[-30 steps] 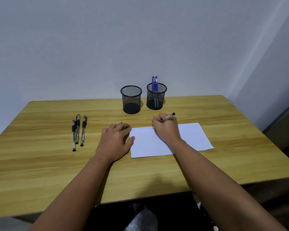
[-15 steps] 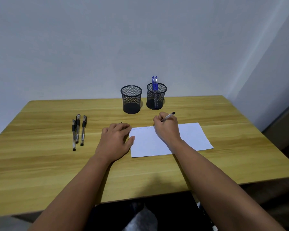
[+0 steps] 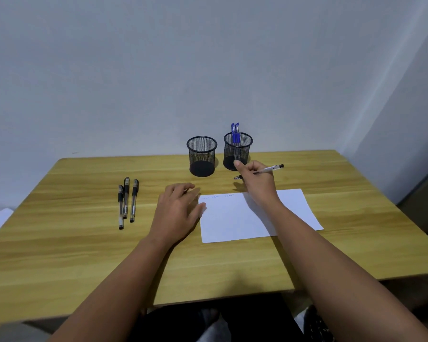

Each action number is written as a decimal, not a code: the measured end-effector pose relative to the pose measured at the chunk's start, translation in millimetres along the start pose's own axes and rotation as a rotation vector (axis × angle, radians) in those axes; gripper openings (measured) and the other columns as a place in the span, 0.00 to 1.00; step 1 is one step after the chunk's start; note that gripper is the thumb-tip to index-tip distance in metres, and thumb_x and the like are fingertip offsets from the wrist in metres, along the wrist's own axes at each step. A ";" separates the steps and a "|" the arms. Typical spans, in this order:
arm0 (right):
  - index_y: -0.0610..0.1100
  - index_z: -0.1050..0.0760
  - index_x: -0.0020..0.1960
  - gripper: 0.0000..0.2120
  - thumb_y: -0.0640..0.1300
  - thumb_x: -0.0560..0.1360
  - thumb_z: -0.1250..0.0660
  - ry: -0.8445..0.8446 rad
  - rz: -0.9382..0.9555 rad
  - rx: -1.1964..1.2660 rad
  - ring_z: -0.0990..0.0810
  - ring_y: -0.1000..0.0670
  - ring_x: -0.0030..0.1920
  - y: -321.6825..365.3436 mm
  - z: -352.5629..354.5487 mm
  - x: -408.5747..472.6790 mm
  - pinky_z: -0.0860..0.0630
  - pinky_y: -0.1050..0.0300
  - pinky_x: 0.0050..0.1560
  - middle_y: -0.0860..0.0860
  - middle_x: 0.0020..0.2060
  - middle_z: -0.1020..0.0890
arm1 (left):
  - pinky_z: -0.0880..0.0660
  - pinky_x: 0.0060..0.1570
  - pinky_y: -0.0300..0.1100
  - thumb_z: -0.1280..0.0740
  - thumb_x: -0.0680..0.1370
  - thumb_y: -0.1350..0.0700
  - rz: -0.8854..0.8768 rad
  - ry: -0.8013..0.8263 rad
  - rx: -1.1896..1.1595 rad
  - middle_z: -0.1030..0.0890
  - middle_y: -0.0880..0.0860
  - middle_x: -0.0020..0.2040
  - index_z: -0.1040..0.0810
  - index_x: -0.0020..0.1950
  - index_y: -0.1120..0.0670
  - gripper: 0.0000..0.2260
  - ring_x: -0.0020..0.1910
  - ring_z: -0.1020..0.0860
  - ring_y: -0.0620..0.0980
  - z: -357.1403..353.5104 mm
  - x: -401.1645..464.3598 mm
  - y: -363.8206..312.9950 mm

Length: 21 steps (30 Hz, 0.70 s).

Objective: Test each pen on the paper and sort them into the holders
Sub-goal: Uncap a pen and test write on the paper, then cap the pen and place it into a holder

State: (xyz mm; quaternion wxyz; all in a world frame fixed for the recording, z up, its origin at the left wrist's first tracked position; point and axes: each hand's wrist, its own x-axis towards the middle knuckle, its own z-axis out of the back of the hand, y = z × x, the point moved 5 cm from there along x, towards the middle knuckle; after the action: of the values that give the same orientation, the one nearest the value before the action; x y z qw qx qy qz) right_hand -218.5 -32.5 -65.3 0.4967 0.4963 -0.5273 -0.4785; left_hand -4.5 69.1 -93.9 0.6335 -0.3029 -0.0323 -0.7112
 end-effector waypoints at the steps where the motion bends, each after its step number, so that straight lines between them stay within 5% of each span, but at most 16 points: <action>1: 0.39 0.26 0.42 0.16 0.46 0.79 0.23 0.001 0.009 0.007 0.27 0.47 0.36 2.9 -0.6 -1.5 0.18 0.44 0.48 0.48 0.30 0.31 | 0.28 0.58 0.52 0.34 0.79 0.44 0.017 -0.042 0.018 0.22 0.49 0.64 0.20 0.66 0.51 0.19 0.64 0.29 0.54 4.8 1.7 2.8; 5: 0.34 0.19 0.47 0.13 0.44 0.81 0.26 0.058 -0.013 0.014 0.27 0.56 0.25 15.8 -4.7 -14.5 0.27 0.64 0.27 0.45 0.32 0.21 | 0.27 0.57 0.54 0.34 0.80 0.49 0.213 -0.003 0.152 0.22 0.54 0.62 0.22 0.69 0.53 0.18 0.61 0.28 0.57 17.0 14.4 23.5; 10: 0.41 0.15 0.52 0.10 0.40 0.85 0.35 0.164 -0.075 0.003 0.20 0.52 0.30 13.6 -12.7 -17.0 0.25 0.61 0.28 0.42 0.43 0.13 | 0.23 0.52 0.51 0.34 0.81 0.48 0.275 0.116 0.191 0.21 0.53 0.57 0.16 0.60 0.51 0.12 0.57 0.26 0.56 15.4 22.5 32.2; 14: 0.42 0.18 0.47 0.04 0.39 0.81 0.27 0.177 -0.014 -0.063 0.20 0.52 0.32 8.3 -12.2 -19.0 0.20 0.56 0.32 0.44 0.39 0.15 | 0.24 0.42 0.47 0.33 0.81 0.50 0.268 0.104 0.114 0.21 0.50 0.53 0.16 0.57 0.48 0.09 0.55 0.25 0.53 18.2 25.2 33.3; 21: 0.43 0.12 0.52 0.04 0.39 0.77 0.22 0.357 -0.014 -0.231 0.15 0.55 0.37 9.8 -11.6 -25.2 0.25 0.64 0.32 0.46 0.45 0.09 | 0.21 0.49 0.48 0.30 0.80 0.53 0.274 0.093 -0.272 0.17 0.45 0.50 0.17 0.55 0.47 0.05 0.49 0.20 0.46 26.5 31.8 21.2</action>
State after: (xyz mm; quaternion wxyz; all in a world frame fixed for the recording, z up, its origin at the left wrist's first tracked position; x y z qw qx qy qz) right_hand -207.0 -7.1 -56.2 0.6326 0.5167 -0.3691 -0.4434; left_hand 24.9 48.4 -64.5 0.6784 -0.3541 0.1349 -0.6294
